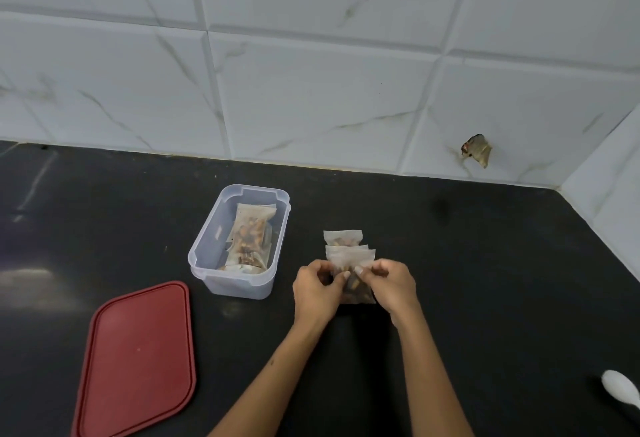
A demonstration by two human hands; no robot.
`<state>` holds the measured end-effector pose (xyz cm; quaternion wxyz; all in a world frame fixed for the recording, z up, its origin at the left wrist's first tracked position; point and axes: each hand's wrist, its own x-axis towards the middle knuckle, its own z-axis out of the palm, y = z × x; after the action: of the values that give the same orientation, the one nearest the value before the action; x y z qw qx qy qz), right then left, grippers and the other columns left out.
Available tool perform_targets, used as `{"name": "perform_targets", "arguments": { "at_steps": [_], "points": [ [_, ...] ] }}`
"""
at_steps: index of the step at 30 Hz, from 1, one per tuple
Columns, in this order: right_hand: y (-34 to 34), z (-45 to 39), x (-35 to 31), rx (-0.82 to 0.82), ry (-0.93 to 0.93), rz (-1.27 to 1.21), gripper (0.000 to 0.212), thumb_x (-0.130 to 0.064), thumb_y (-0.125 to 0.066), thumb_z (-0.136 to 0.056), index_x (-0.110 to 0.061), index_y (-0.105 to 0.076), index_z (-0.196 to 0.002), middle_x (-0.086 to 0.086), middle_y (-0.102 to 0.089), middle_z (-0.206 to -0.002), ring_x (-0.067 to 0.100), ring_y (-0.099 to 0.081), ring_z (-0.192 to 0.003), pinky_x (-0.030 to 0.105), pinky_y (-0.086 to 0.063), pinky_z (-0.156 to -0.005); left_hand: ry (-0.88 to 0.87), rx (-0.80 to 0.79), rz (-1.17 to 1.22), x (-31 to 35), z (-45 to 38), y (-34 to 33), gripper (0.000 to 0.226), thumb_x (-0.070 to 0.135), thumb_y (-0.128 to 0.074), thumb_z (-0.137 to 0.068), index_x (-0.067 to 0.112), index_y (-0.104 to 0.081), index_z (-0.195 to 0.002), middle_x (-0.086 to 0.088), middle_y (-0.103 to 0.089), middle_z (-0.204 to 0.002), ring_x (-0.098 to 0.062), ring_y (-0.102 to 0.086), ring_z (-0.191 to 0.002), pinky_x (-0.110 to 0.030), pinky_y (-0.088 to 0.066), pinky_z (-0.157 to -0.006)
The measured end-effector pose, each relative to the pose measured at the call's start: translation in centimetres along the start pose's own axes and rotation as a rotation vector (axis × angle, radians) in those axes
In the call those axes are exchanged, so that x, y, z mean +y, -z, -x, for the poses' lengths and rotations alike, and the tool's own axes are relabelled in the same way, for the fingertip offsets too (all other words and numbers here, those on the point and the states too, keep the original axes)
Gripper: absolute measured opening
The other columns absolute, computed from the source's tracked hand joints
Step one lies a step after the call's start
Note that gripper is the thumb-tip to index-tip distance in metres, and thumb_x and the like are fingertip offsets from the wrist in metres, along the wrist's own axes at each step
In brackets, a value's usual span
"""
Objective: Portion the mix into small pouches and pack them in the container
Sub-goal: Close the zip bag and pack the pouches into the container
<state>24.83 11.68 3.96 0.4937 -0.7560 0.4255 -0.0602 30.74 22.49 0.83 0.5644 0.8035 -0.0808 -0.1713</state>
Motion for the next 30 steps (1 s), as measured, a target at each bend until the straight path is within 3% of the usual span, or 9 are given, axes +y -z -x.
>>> {"name": "perform_targets", "arguments": {
  "at_steps": [6,10,13,18,21,24,28,30],
  "points": [
    [-0.9,-1.4,0.7,0.012,-0.059,-0.045,0.013,-0.028,-0.071,-0.084,-0.016,-0.068,-0.085,0.0,-0.07,-0.085,0.017,-0.068,-0.083,0.04,-0.058,-0.08,0.038,0.021,0.008,0.0,-0.3,-0.5,0.012,0.023,-0.073,-0.083,0.015,-0.067,-0.091,0.001,-0.069,-0.09,-0.009,-0.065,-0.085,-0.017,-0.05,-0.07],
    [-1.4,-0.9,0.9,0.064,-0.072,-0.104,0.02,-0.03,-0.073,-0.082,-0.018,-0.059,-0.091,-0.003,-0.066,-0.089,0.016,-0.065,-0.087,0.041,-0.056,-0.084,0.047,0.034,0.036,0.1,0.1,-0.5,0.011,0.019,-0.07,-0.086,0.013,-0.066,-0.095,0.006,-0.067,-0.086,0.001,-0.061,-0.074,-0.004,-0.044,-0.055],
    [-1.2,0.3,0.6,0.099,-0.042,-0.077,0.026,-0.031,-0.073,-0.082,-0.019,-0.054,-0.095,-0.005,-0.064,-0.085,0.016,-0.064,-0.087,0.04,-0.055,-0.085,0.038,0.037,0.048,0.4,0.6,-0.1,0.011,0.021,-0.069,-0.087,0.016,-0.066,-0.097,0.009,-0.066,-0.086,0.001,-0.061,-0.076,-0.002,-0.043,-0.055],
    [-0.6,2.8,-3.3,0.157,0.19,-0.001,0.038,-0.034,-0.071,-0.083,-0.027,-0.04,-0.102,-0.004,-0.066,-0.083,0.017,-0.065,-0.084,0.043,-0.054,-0.082,-0.136,0.082,0.076,3.0,1.2,2.9,0.012,0.025,-0.067,-0.088,0.021,-0.064,-0.099,0.012,-0.068,-0.086,-0.002,-0.067,-0.083,-0.011,-0.052,-0.065],
    [-1.6,4.2,-7.0,0.184,0.384,0.023,0.028,-0.034,-0.067,-0.086,-0.028,-0.042,-0.097,-0.004,-0.064,-0.083,0.015,-0.064,-0.078,0.037,-0.055,-0.072,-0.249,0.174,0.061,5.4,1.0,6.4,0.019,0.024,-0.068,-0.088,0.024,-0.055,-0.101,0.014,-0.064,-0.086,0.002,-0.064,-0.08,-0.013,-0.052,-0.061],
    [-3.8,4.7,-10.3,0.117,0.487,0.096,0.01,-0.027,-0.061,-0.092,-0.022,-0.052,-0.092,-0.009,-0.061,-0.082,0.007,-0.059,-0.077,0.018,-0.046,-0.06,-0.261,0.228,0.018,6.6,0.0,10.7,0.023,0.025,-0.068,-0.088,0.025,-0.047,-0.096,0.007,-0.067,-0.086,-0.006,-0.067,-0.073,-0.019,-0.052,-0.054],
    [-7.7,4.1,-12.5,-0.099,0.437,0.19,0.007,-0.022,-0.054,-0.096,-0.022,-0.055,-0.103,-0.005,-0.058,-0.099,0.012,-0.06,-0.094,0.022,-0.049,-0.068,-0.158,0.214,-0.227,6.0,-2.4,15.1,0.013,0.026,-0.067,-0.088,0.021,-0.056,-0.085,-0.001,-0.069,-0.086,-0.015,-0.068,-0.078,-0.034,-0.058,-0.072],
    [-9.2,3.9,-13.0,-0.214,0.387,0.264,0.019,-0.02,-0.052,-0.096,-0.02,-0.054,-0.114,0.003,-0.059,-0.113,0.018,-0.06,-0.1,0.028,-0.051,-0.074,-0.08,0.136,-0.298,5.4,-3.5,16.3,0.004,0.019,-0.064,-0.09,0.017,-0.061,-0.09,-0.005,-0.069,-0.091,-0.015,-0.067,-0.079,-0.031,-0.057,-0.072]
  ]
}}
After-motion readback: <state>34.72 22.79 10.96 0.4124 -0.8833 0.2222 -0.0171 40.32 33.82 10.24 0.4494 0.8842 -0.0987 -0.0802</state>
